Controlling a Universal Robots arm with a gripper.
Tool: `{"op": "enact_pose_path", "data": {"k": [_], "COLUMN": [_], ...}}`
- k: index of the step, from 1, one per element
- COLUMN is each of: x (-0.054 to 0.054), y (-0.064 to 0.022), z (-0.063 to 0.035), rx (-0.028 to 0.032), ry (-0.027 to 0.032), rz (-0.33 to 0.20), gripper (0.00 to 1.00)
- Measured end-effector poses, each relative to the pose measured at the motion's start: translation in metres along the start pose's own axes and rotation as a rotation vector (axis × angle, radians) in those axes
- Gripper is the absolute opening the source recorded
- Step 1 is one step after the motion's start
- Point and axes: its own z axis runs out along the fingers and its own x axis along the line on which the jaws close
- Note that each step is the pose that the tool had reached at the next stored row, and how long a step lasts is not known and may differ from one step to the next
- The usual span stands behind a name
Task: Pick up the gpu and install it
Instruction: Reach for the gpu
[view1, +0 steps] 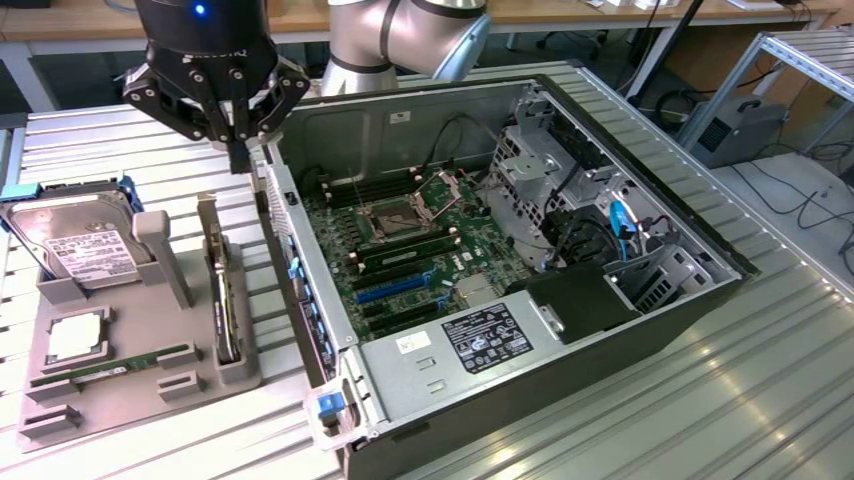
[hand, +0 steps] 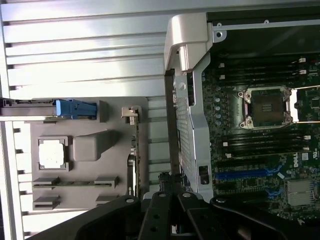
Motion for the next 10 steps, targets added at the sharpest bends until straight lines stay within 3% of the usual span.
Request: {"op": "enact_pose_path", "data": {"k": [10], "x": [0.0034], "y": [-0.0003], "z": [-0.0001], "rx": [0.0], "ry": [0.0], "rz": [0.0], "gripper": [0.11]}}
